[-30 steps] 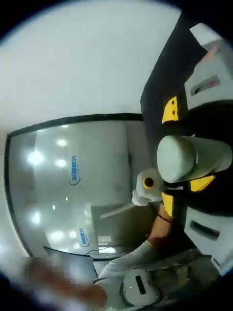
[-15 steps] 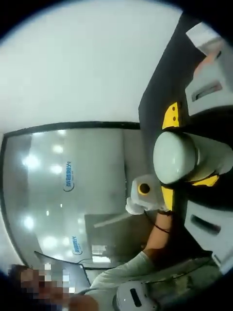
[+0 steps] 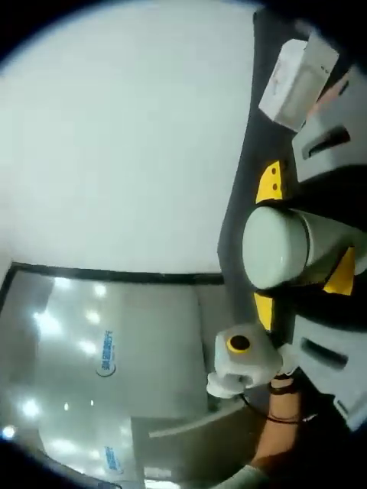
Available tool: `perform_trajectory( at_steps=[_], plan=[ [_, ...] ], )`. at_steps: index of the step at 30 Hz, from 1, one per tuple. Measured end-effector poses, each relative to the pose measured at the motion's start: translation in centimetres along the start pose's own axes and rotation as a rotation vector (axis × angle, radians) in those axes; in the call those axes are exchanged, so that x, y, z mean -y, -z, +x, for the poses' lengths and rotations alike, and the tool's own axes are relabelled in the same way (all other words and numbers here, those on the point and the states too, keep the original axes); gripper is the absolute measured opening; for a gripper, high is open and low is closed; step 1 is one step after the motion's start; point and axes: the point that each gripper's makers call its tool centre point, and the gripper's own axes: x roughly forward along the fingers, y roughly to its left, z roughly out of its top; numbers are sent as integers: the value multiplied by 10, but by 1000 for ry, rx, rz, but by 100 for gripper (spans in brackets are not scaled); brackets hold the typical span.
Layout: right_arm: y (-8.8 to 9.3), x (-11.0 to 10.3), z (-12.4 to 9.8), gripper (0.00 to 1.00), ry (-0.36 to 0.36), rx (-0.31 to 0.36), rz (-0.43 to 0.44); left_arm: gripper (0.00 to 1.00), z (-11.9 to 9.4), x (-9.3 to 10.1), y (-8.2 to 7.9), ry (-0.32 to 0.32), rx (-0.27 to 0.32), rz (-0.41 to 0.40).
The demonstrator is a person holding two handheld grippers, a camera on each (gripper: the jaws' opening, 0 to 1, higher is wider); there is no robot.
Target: Assemble the cup parts correctly, then place the assembled cup into the box.
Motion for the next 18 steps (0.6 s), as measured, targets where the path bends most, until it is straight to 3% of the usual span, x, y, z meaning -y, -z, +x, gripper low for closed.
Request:
perform_trajectory(
  at_steps=[2,9,12,14,15,16,17,18],
  plan=[
    [0,-3,1,39,22,16,-39,39,0,0,0,-6,0,4],
    [-2,4,0,39,124,72,-22,39,-1,-2,0,-21,0,2],
    [-3,2,-2,40,99,80,-41,39,-2,-1,0,-14,1,10],
    [2,-5,-1,44,11,36,-105,39,-4,0,0,-10,0,10],
    [0,-14,-1,55,-91,33,-82,39,-4,0,0,-6,2,11],
    [1,-13,-1,64,-123,14,-49,39,-4,0,0,-4,3,11],
    [4,-16,-3,68,-201,-37,-43,39,-4,0,0,-4,3,10],
    [-1,-18,-6,66,-279,-20,-41,39,-4,0,0,-3,3,8]
  ],
)
